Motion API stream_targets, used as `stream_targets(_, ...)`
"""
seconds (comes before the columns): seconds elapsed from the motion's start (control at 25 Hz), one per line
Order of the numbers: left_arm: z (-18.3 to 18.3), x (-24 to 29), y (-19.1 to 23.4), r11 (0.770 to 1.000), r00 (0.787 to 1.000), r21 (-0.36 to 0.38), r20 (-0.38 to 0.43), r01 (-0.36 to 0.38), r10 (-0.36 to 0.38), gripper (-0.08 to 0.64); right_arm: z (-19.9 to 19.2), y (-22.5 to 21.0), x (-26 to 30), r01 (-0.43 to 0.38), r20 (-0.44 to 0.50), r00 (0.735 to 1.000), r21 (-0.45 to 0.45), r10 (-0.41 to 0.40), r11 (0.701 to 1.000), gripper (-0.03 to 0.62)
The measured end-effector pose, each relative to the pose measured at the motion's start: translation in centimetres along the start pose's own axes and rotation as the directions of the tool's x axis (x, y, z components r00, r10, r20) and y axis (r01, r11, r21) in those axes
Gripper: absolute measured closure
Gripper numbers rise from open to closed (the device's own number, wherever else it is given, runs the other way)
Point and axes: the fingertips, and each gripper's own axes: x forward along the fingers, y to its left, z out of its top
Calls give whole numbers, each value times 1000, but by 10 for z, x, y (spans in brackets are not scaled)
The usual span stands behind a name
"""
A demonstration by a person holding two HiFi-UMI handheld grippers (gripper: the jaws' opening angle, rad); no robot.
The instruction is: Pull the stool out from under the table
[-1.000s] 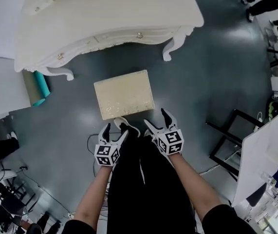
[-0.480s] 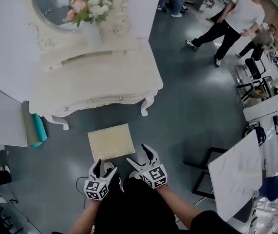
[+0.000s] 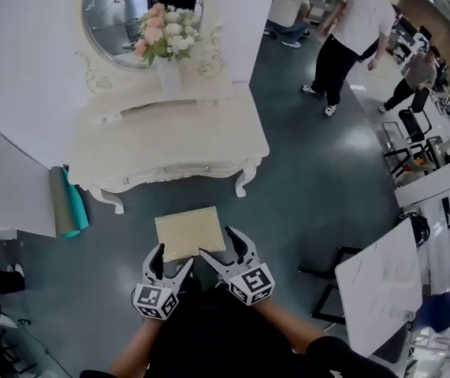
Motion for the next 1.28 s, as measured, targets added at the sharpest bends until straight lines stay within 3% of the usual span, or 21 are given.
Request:
stream_targets(0.16, 28, -2, -1, 999, 997, -49, 78, 6, -2, 146, 24, 8, 5, -9, 15, 1000, -44, 10, 999, 192)
stream_targets(0.24, 41, -3, 0, 999, 995, -36, 101, 5, -1, 150, 33, 11, 8, -17, 26, 1000, -59, 18, 998, 205)
stream_targets(0.28, 47, -3, 1, 1000, 994, -10, 112, -3, 4, 158, 38, 11, 9, -15, 36, 999, -62, 18, 998, 255)
stream_targets(0.32, 53, -5, 1, 1000, 992, 26, 125, -15, 12, 177, 43, 12, 9, -13, 49, 999, -62, 16, 998, 366)
stream_targets(0.44, 67, -10, 1, 995, 987, 92, 157, -35, 21, 349, 53, 16, 8, -7, 80, 997, -63, 12, 998, 467)
stream_targets(0.52, 71, -11, 0, 997, 987, 79, 162, -22, 8, 433, 61, 18, 6, -1, 98, 995, -74, 9, 997, 531)
stream_targets(0.56, 72, -11, -1, 997, 987, 74, 161, -10, -2, 535, 65, 19, 5, 7, 108, 994, -90, 2, 996, 551)
stream_targets(0.6, 74, -10, -1, 997, 987, 71, 160, 2, -13, 548, 70, 20, 5, 20, 117, 993, -110, -7, 994, 570)
stream_targets(0.92, 78, -10, 12, 997, 987, 64, 149, 46, -55, 548, 81, 34, 15, 82, 143, 989, -255, -46, 964, 575)
stream_targets(1.28, 88, -9, 21, 993, 988, 108, 135, 55, -70, 548, 88, 38, 28, 109, 172, 982, -205, -73, 973, 575)
